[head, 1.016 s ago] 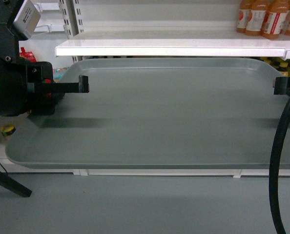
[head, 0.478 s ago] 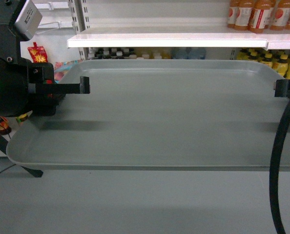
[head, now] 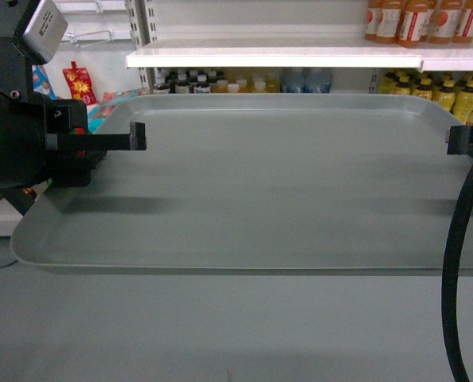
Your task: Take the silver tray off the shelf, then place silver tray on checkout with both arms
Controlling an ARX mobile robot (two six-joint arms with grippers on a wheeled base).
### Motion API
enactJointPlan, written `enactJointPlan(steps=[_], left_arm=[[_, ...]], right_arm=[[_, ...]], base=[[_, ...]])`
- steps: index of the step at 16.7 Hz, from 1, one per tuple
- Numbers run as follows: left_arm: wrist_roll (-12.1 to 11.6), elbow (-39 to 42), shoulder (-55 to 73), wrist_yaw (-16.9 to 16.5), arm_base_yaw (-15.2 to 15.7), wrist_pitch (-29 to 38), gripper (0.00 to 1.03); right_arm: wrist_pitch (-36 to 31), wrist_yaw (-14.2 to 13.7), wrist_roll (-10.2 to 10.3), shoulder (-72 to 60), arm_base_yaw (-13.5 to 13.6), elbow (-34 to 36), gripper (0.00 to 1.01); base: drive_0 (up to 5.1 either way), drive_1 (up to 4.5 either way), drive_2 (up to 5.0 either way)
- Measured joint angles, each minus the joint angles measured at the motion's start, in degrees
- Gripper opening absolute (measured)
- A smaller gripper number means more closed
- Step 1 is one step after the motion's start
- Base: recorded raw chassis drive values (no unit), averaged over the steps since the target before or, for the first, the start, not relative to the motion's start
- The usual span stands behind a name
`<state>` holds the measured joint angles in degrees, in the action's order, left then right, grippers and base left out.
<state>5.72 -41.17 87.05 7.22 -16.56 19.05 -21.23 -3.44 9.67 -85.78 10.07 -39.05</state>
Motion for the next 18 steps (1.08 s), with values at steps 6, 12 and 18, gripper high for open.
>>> enactJointPlan(steps=[6,12,18], left_arm=[[-0.09,-0.02,0.02,-0.13,0.00,-0.09,0.03],[-0.11,0.02,0.02,0.02,-0.11,0.24,0.03],[-0.09,0.02,0.07,-0.11,-0.11,0.39,0.03]], right_arm=[[0.15,0.02,0.00,0.00,0.00,0.00,0.03],[-0.02,0.02,0.00,0.00,0.00,0.04,0.03],[-0.09,0.04,0.00,0.00,-0.02,0.02,0.03]], base=[[0.0,-4.16,4.2],[0.1,-3.99,4.2],[0.1,-3.97,4.2]])
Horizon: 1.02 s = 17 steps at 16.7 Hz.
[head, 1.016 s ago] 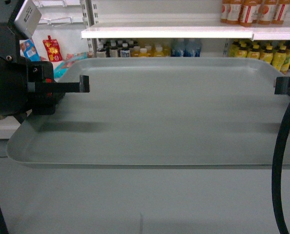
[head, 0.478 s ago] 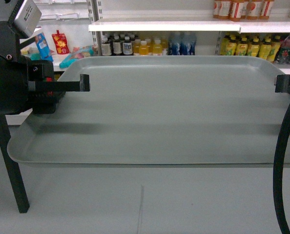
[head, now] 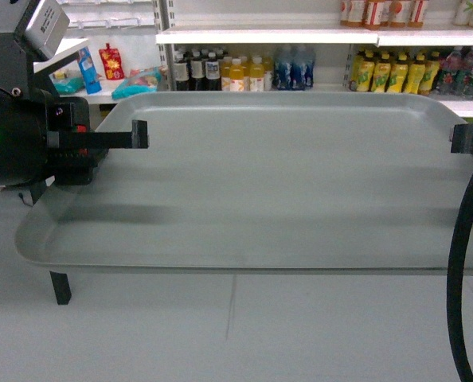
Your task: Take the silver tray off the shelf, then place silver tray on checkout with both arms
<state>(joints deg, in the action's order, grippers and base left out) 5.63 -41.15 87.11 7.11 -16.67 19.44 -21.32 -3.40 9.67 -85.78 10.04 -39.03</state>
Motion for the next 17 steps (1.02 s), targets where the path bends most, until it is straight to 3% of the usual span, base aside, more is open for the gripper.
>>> enactJointPlan(steps=[4,17], left_arm=[[-0.02,-0.02,0.00,-0.04,0.13,-0.46,0.03],[-0.02,-0.02,-0.07,0.09,0.02,-0.31,0.03]], right_arm=[[0.28,0.00,0.00,0.00,0.02,-0.02,0.03],[0.13,0.02,0.00,0.02,0.02,0.00,0.03]], base=[[0.1,-3.48,3.7],[-0.3,0.17,0.2]])
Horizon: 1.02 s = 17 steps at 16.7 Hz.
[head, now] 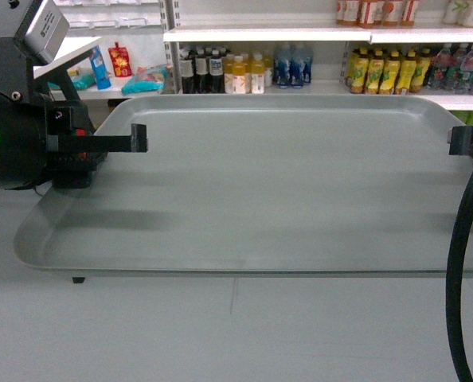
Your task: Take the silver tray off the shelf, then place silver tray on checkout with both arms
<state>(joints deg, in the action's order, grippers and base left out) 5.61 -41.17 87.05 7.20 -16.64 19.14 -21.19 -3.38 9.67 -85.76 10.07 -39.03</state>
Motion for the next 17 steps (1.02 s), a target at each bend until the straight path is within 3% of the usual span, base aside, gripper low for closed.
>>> enactJointPlan(steps=[17], left_arm=[[0.00,0.00,0.02,-0.11,-0.02,0.00,0.03]], right_arm=[[-0.09,0.13,0.00,-0.02,-0.28,0.00,0.03]], base=[[-4.4,2.16,2.2]])
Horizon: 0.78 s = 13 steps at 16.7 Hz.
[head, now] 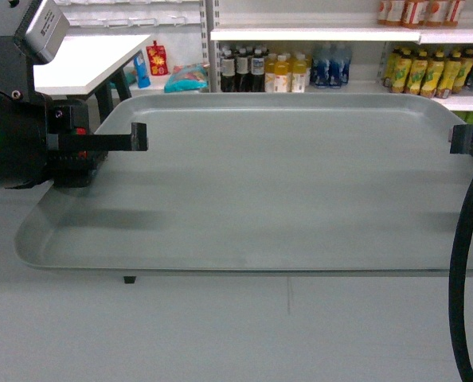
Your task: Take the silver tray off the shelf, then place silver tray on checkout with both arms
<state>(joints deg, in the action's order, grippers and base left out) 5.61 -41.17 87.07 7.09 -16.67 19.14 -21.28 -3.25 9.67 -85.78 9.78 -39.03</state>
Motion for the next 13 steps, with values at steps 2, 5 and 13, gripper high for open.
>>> enactJointPlan(steps=[2,5,13], left_arm=[[0.00,0.00,0.00,-0.07,0.00,0.04,0.03],[0.00,0.00,0.00,-0.02,0.00,-0.02,0.03],[0.00,0.00,0.00,-0.02,0.04,0.17,0.03]], right_arm=[[0.13,0.11,0.00,-0.02,0.00,0.00,0.03],[0.13,0.02,0.00,0.00,0.00,0.00,0.03],[0.00,0.02,0.00,0.00,0.02,0.00,0.03]], base=[[-4.5,2.07,2.1],[-4.5,2.04,2.0],[-4.4,2.17,2.2]])
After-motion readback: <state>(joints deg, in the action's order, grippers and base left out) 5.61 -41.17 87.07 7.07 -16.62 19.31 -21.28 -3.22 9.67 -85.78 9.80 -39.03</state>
